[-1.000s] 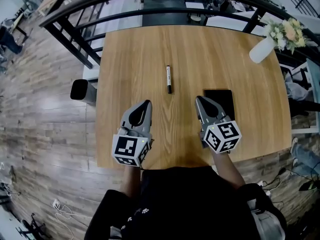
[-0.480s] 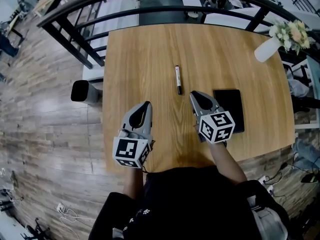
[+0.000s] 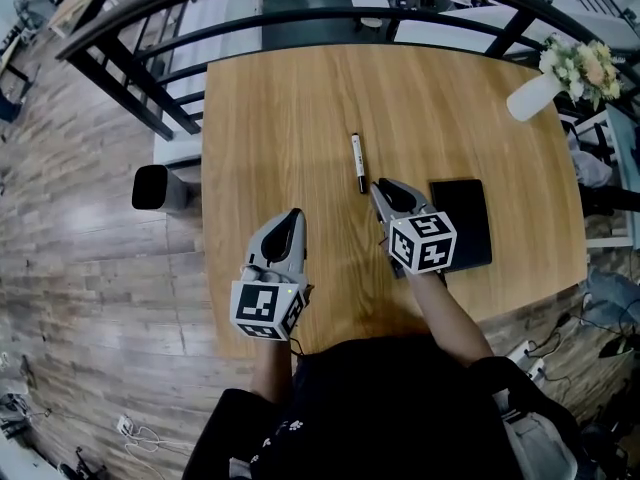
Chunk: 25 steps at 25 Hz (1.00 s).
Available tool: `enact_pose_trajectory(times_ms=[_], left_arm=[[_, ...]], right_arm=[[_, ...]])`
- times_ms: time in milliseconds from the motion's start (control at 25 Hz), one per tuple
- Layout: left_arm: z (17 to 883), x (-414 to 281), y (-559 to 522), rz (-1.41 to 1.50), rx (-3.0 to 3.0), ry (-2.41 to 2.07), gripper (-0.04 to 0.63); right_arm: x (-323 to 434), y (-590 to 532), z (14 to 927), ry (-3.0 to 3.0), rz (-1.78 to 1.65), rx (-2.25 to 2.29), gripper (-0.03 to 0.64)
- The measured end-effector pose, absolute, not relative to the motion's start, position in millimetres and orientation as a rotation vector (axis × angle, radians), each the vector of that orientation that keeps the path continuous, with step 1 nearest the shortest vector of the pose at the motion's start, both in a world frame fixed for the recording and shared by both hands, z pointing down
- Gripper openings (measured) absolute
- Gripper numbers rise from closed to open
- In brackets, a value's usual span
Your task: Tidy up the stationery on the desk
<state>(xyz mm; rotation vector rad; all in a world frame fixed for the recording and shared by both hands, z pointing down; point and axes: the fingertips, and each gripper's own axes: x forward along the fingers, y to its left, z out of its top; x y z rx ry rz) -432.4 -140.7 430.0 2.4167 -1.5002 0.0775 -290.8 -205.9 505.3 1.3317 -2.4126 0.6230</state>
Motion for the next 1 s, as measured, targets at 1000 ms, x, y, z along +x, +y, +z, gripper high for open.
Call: enact_pose_trajectory(times_ms=[1000], left_arm=[[459.1, -456.0, -150.7, 0.045, 2.330, -1.477, -0.006]], right_arm=[[-306.7, -242.9, 588.4, -2.156, 0.750, 1.332, 0.121]])
